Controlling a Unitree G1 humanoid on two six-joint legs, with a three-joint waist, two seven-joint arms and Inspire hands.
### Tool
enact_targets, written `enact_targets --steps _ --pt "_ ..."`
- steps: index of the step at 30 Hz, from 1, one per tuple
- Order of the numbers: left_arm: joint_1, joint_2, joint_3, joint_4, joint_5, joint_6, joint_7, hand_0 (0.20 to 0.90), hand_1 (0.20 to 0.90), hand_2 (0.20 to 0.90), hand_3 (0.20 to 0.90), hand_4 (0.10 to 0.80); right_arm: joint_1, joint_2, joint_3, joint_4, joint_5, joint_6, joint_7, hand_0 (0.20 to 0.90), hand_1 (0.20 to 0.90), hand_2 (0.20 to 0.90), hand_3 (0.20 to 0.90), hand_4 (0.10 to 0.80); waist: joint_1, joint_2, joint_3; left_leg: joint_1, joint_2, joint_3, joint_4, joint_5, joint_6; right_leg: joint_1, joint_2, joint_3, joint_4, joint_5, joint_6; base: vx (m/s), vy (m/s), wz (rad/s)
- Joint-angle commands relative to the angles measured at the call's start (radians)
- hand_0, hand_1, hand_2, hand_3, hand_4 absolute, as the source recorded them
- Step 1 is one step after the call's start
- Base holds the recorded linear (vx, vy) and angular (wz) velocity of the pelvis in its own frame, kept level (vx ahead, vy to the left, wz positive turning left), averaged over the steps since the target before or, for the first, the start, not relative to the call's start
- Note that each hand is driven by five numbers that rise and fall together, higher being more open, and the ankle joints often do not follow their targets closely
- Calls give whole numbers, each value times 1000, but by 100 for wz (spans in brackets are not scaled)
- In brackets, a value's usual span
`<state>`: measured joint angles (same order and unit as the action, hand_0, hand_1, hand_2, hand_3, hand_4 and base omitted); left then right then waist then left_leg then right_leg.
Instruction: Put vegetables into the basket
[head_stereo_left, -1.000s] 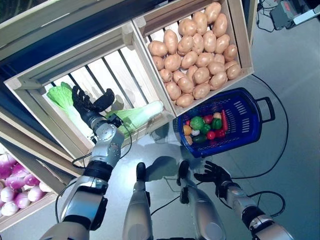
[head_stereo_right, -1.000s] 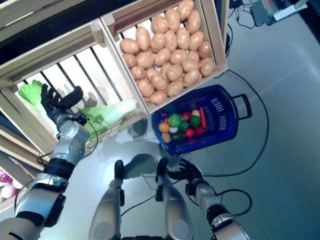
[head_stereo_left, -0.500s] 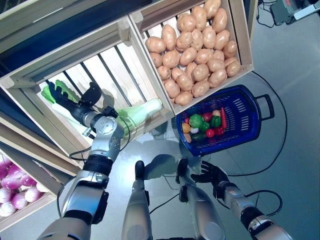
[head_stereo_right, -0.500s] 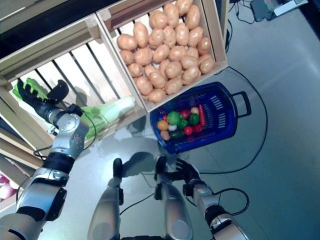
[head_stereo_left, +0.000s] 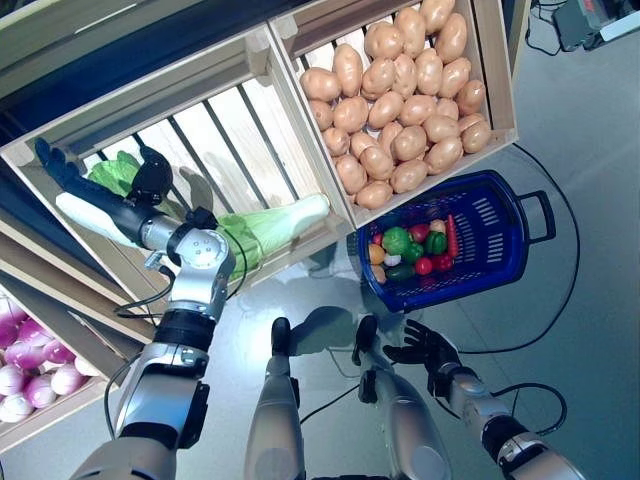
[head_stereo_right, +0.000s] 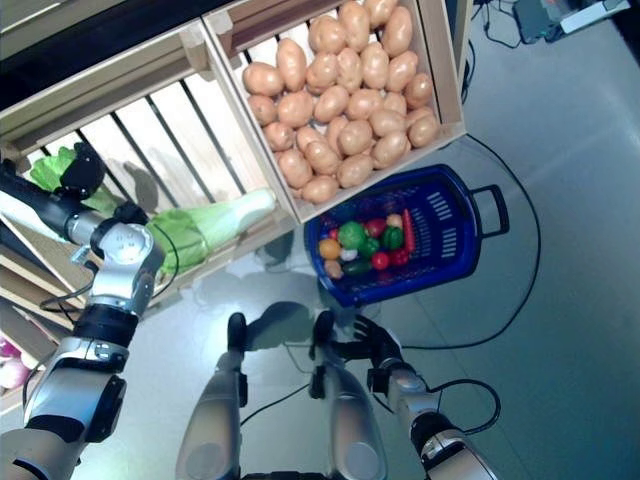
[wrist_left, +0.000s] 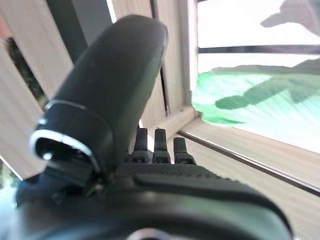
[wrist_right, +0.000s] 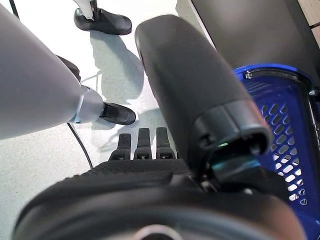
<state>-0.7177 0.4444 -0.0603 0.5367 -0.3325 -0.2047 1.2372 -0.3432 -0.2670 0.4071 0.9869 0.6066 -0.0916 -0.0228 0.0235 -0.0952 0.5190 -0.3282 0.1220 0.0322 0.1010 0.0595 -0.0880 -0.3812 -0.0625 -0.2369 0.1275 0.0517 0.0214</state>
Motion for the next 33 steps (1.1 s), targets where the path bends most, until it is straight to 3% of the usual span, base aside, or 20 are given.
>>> enact_targets --steps 1,11,33 --pt "-41 65 47 -30 6 -98 156 900 900 900 900 800 50 -57 0 -52 35 -41 -34 900 900 900 900 800 -5 2 1 -150 -18 -7 121 20 -12 58 -21 -12 44 -110 12 0 0 0" --pt "-47 58 39 51 -253 -145 44 900 900 900 900 800 62 -64 7 -77 11 -29 -35 900 900 900 900 800 -20 0 1 -154 -13 2 112 33 -11 56 -20 -12 34 -102 13 0 9 0" --pt "-134 106 -7 81 -276 -123 25 900 900 900 900 800 97 -83 42 -170 18 -30 -75 900 900 900 900 800 -45 -29 1 -221 -4 13 134 35 -6 -13 -18 -4 54 -93 15 -2 11 0"
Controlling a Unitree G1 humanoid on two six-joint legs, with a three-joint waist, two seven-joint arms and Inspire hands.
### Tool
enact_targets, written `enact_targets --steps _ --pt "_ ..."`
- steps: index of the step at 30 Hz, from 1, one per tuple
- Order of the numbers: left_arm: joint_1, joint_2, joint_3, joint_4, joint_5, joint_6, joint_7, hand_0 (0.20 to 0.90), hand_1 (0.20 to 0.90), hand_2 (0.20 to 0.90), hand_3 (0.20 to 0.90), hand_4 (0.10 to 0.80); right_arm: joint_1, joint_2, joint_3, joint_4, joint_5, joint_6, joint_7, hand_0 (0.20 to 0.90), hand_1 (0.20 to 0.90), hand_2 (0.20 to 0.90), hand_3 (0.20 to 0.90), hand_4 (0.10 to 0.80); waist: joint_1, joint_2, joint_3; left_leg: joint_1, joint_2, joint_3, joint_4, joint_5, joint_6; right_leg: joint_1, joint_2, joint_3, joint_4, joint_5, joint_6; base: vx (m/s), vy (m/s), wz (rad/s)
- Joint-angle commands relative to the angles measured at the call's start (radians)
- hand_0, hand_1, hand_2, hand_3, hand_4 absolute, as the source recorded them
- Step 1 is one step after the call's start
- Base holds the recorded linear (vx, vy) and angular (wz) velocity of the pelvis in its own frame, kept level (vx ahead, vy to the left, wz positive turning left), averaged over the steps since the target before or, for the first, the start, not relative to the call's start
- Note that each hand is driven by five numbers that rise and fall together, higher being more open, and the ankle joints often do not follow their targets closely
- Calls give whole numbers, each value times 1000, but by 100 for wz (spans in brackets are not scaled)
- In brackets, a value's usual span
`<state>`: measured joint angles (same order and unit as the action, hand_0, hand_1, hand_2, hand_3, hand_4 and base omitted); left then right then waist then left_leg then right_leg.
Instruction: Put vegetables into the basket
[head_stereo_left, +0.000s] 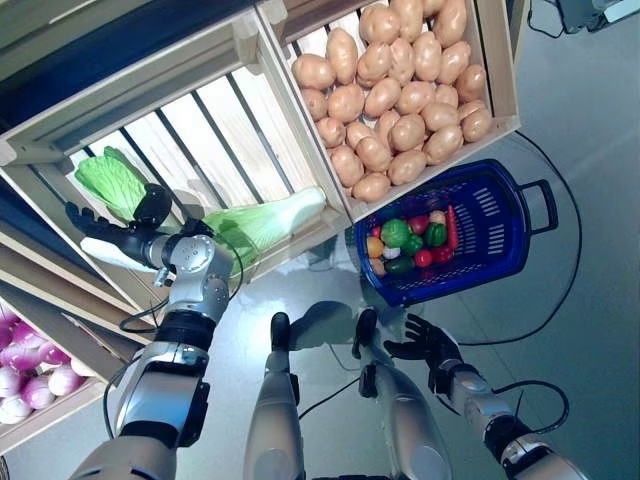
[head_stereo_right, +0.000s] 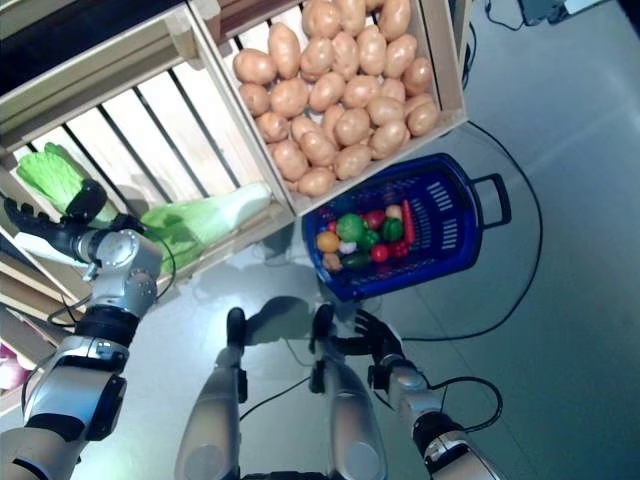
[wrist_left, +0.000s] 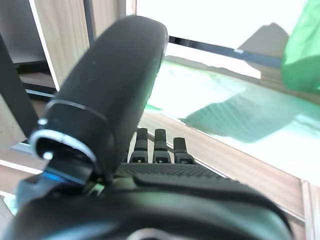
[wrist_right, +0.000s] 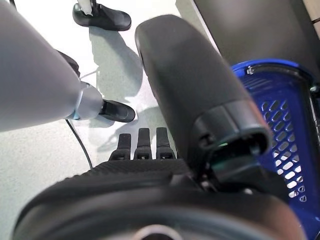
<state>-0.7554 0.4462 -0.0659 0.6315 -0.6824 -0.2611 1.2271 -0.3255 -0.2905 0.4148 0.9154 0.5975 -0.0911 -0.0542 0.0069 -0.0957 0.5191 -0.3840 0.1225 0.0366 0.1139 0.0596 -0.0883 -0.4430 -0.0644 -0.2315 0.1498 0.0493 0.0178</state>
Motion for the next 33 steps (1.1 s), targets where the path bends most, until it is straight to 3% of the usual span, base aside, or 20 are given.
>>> enact_targets --steps 1,18,33 --pt "-99 110 -2 -12 74 -63 35 900 900 900 900 800 86 -61 30 -99 24 -33 -37 900 900 900 900 800 -30 -30 1 -170 -5 9 124 35 -4 44 -17 -7 34 -88 20 0 0 0" --pt "-156 202 7 50 87 56 184 900 900 900 900 800 152 -88 48 -219 12 -63 -69 900 900 900 900 800 -56 -33 1 -264 -16 8 119 45 9 -80 -33 2 55 -69 31 -26 43 -1" --pt "-185 257 34 121 0 40 206 900 900 900 900 800 185 -106 66 -284 23 -95 -102 900 900 900 900 800 -60 -43 1 -300 -6 -4 107 55 6 -115 -41 0 50 -63 36 -2 4 0"
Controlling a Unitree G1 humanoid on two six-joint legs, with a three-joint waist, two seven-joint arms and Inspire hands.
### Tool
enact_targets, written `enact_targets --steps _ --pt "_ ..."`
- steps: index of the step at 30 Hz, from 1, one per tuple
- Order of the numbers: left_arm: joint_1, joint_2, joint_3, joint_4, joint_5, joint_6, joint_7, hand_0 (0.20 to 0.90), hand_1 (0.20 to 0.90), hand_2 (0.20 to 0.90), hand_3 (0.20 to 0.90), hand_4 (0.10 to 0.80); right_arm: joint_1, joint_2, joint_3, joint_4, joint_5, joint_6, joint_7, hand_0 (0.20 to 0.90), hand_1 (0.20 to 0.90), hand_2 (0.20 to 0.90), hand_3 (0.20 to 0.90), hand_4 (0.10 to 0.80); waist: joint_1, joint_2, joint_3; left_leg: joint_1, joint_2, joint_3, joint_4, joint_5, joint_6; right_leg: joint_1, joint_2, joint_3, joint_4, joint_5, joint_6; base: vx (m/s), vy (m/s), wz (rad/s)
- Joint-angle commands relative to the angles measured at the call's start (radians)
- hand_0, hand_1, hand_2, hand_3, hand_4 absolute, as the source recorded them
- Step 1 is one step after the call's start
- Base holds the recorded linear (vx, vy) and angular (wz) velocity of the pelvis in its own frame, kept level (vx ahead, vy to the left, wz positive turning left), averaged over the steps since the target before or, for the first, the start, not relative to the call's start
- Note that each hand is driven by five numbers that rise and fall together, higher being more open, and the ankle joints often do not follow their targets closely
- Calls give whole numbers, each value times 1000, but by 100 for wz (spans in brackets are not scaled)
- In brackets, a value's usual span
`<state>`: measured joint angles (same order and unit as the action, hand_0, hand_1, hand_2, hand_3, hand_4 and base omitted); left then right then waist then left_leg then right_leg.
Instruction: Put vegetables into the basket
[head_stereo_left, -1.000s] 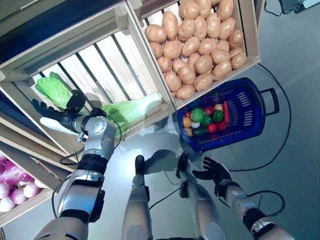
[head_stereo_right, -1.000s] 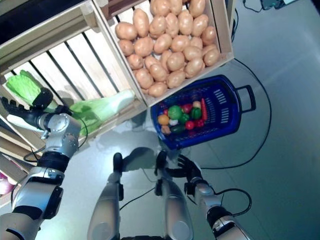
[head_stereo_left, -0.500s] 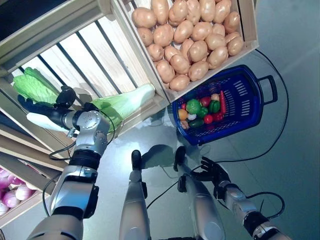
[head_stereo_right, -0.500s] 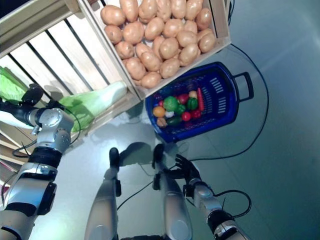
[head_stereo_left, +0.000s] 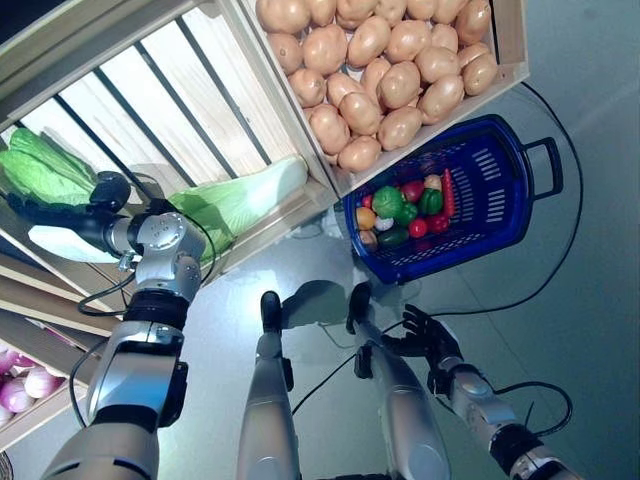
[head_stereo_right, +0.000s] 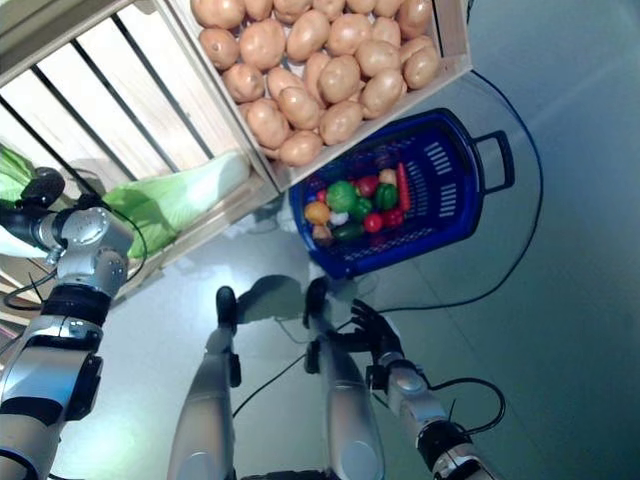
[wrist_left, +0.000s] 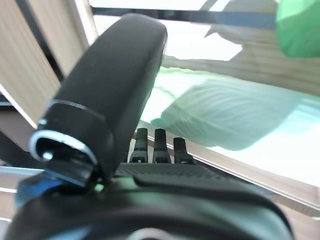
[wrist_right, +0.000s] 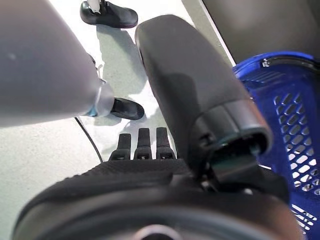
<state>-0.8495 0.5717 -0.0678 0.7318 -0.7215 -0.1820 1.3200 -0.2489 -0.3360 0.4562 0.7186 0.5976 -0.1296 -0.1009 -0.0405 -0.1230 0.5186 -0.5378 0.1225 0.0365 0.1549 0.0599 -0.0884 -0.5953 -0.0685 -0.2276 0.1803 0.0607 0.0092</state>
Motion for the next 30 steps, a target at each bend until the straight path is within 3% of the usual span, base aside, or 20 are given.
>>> enact_targets --steps 1,9,10,11,12,14,30 --pt "-93 140 35 25 27 -43 104 900 900 900 900 800 110 -63 25 -87 28 -65 -58 900 900 900 900 800 -12 -16 1 -152 -5 -5 66 56 6 30 -38 -5 24 -75 45 0 0 0" --pt "-118 159 26 45 -2 -24 84 900 900 900 900 800 114 -72 25 -117 28 -59 -81 900 900 900 900 800 -14 -25 1 -167 -6 -4 60 59 7 17 -39 -1 12 -66 47 0 0 0" --pt "-121 159 22 50 -6 -26 87 778 778 778 778 718 115 -71 27 -123 29 -59 -85 900 900 900 900 800 -14 -27 1 -169 -6 -5 60 58 7 15 -39 1 13 -65 47 0 0 0" --pt "-121 160 22 50 -6 -26 86 705 705 705 705 670 115 -71 27 -125 30 -59 -87 900 900 900 900 800 -13 -27 1 -170 -6 -6 62 57 7 14 -39 0 14 -66 47 0 0 0" --pt "-120 161 23 54 0 -25 84 479 479 479 479 519 117 -70 28 -128 33 -61 -89 900 900 900 900 800 -12 -29 1 -172 -6 -7 65 55 8 11 -40 1 18 -67 47 0 0 0" --pt "-119 165 25 57 1 -24 77 300 300 300 300 400 119 -69 30 -128 33 -62 -86 900 900 900 900 800 -11 -32 1 -174 -6 -8 68 54 9 10 -41 0 20 -66 48 0 0 0" --pt "-128 186 15 74 -8 -8 15 300 300 300 300 400 127 -74 31 -144 38 -61 -93 900 900 900 900 800 -15 -41 1 -163 -10 -3 55 51 13 22 -36 1 -5 -52 53 -1 0 0"
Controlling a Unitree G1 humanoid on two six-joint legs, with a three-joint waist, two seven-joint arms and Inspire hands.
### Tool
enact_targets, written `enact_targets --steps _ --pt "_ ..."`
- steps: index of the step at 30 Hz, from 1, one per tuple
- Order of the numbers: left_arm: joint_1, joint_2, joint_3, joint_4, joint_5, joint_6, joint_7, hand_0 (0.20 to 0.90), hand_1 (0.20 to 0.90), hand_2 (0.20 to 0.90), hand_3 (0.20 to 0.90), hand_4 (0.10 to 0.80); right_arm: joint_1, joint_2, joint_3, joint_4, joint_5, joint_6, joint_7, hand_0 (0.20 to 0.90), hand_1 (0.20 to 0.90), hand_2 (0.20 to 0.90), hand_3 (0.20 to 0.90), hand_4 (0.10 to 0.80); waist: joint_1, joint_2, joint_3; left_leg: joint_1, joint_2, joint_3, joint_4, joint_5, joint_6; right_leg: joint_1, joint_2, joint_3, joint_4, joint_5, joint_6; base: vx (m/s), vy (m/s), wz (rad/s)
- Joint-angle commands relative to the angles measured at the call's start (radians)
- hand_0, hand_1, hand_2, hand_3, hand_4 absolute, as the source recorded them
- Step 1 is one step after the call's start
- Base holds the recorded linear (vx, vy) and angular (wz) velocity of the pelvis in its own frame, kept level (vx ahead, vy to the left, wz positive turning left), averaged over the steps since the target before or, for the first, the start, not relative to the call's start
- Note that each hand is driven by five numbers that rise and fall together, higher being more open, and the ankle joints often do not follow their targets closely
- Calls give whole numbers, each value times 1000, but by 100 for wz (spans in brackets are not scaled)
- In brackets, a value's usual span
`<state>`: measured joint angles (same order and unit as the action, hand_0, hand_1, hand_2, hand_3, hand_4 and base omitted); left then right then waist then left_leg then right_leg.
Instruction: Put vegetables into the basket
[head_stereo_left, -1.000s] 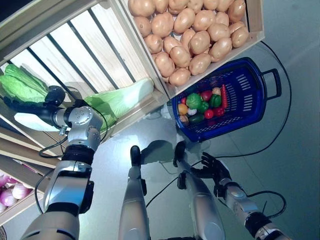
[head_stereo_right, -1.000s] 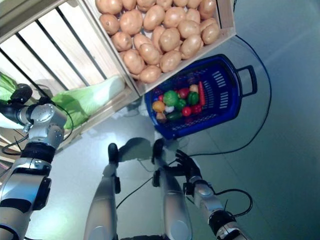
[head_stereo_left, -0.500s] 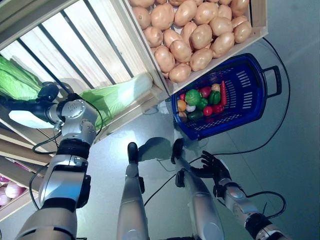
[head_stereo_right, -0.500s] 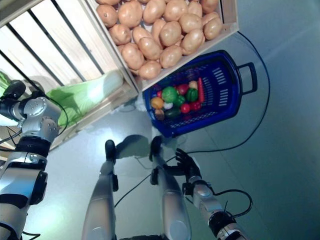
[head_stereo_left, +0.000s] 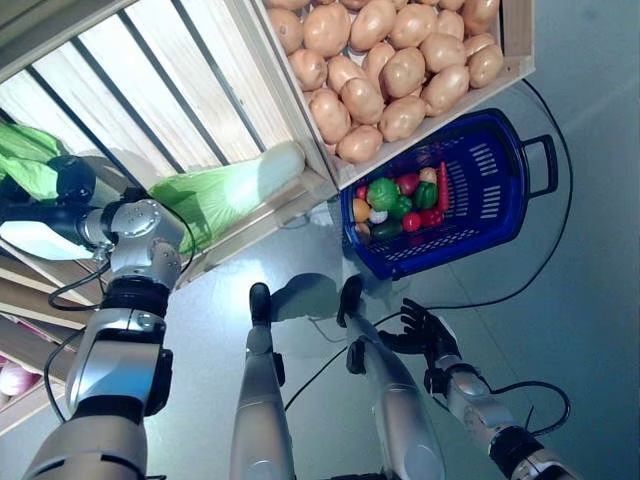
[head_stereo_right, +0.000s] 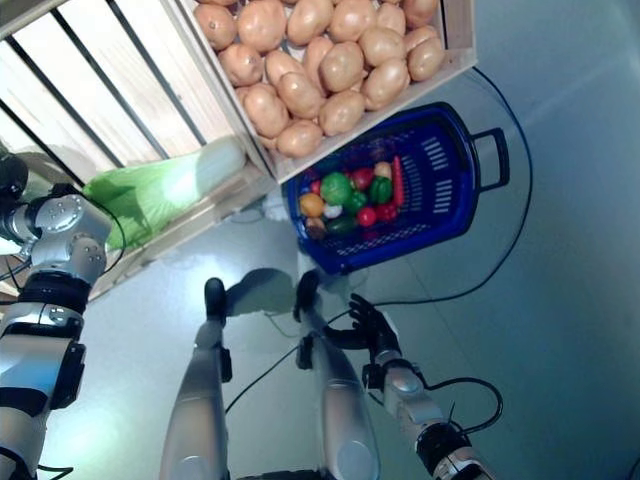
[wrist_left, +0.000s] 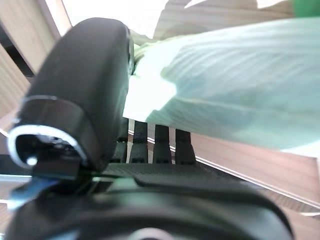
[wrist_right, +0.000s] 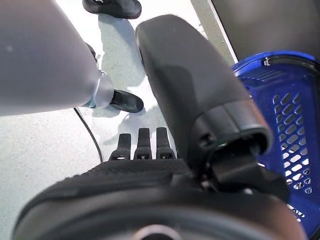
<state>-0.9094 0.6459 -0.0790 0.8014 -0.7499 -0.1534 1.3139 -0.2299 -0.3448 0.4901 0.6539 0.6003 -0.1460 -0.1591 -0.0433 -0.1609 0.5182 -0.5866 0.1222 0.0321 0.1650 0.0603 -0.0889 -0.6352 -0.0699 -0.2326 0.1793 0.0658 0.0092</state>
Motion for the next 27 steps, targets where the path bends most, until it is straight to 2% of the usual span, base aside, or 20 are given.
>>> enact_targets --steps 1,5,11,14,19,23,27 --pt "-68 113 27 4 17 -41 8 300 300 300 300 400 109 -65 -3 -77 37 -52 -34 900 900 900 900 800 -11 -3 2 -112 -10 2 43 50 13 65 -34 5 -5 -58 53 0 0 0" --pt "-69 120 25 10 -16 -78 -52 300 300 300 300 400 114 -62 -7 -73 38 -55 -30 900 900 900 900 800 -10 -3 2 -98 -8 2 36 49 12 76 -32 4 -7 -60 53 0 0 0" --pt "-42 104 15 -75 -126 -234 -230 300 300 300 300 400 128 -56 -12 -78 29 -61 -11 900 900 900 900 800 -3 -6 2 -44 -6 9 12 50 9 135 -22 -4 -38 -54 53 1 -39 2" --pt "-25 90 28 -118 -189 -281 -305 300 300 300 300 400 133 -49 -20 -75 29 -64 3 900 900 900 900 800 4 -7 2 -1 -4 14 -5 50 8 180 -18 -11 -55 -54 52 12 -50 2" --pt "11 67 59 -180 -230 -300 -418 300 300 300 300 400 136 -36 -35 -69 33 -53 20 900 900 900 900 800 21 -5 2 87 -7 15 -41 50 5 265 -14 -17 -88 -52 52 21 -65 5" --pt "56 27 94 -257 -287 -302 -530 300 300 300 300 400 129 -24 -59 -53 49 -46 29 900 900 900 900 800 43 13 2 196 -17 18 -88 50 2 371 -13 -29 -130 -50 53 21 -74 -1" --pt "143 -23 143 -339 -354 -291 -642 300 300 300 300 400 140 -10 -88 -42 48 -46 36 900 900 900 900 800 59 35 -31 270 -25 21 -118 42 1 444 -19 -38 -156 -54 59 38 -44 0"
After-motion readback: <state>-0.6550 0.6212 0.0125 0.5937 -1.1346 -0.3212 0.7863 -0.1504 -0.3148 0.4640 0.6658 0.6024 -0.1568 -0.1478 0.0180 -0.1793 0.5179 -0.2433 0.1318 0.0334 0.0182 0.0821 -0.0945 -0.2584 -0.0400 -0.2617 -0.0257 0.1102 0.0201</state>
